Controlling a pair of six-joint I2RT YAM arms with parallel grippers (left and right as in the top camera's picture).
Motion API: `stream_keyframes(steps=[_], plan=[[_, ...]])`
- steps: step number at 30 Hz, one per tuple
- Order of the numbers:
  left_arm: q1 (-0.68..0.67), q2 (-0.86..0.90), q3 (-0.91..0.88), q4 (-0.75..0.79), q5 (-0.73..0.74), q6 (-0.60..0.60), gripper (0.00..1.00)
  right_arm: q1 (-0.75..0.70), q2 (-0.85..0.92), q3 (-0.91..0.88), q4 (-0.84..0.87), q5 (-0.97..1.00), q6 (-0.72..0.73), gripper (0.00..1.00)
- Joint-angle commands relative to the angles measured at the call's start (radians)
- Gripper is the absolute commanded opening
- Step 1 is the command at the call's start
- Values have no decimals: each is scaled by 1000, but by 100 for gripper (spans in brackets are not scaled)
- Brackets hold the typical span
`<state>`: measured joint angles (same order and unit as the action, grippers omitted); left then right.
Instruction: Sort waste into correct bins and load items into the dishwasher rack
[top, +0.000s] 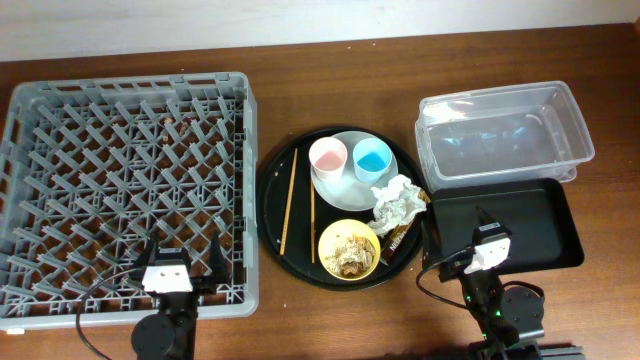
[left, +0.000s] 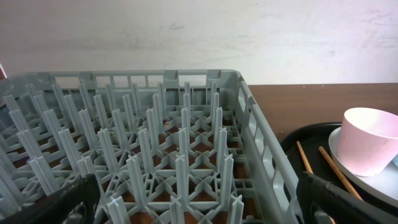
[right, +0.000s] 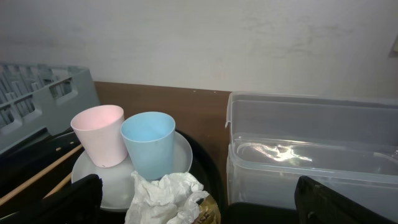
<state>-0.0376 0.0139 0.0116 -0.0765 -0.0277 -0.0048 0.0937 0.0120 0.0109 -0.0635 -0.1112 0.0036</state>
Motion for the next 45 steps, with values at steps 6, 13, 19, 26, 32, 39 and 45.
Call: stream_keyframes(steps=[6, 13, 19, 26, 32, 39, 45], plan=[[-3, -9, -3, -4, -14, -10, 99, 4, -6, -5, -4, -9, 4, 99], [-3, 0, 208, -139, 122, -10, 99, 4, -6, -5, -4, -9, 4, 99], [-4, 694, 1059, -760, 257, 47, 99, 4, -6, -5, -4, -9, 4, 99], [-105, 1485, 1622, -1150, 561, 42, 48, 4, -6, -5, -4, -9, 4, 99], [-391, 1762, 1592, -1128, 244, 7, 48, 4, -6, -5, -4, -9, 4, 99], [-392, 1840, 1592, -1038, 158, -11, 47, 4, -6, -5, -4, -9, 4, 99], [-392, 2005, 1592, -1039, 160, -20, 39, 4, -6, -5, -4, -9, 4, 99]])
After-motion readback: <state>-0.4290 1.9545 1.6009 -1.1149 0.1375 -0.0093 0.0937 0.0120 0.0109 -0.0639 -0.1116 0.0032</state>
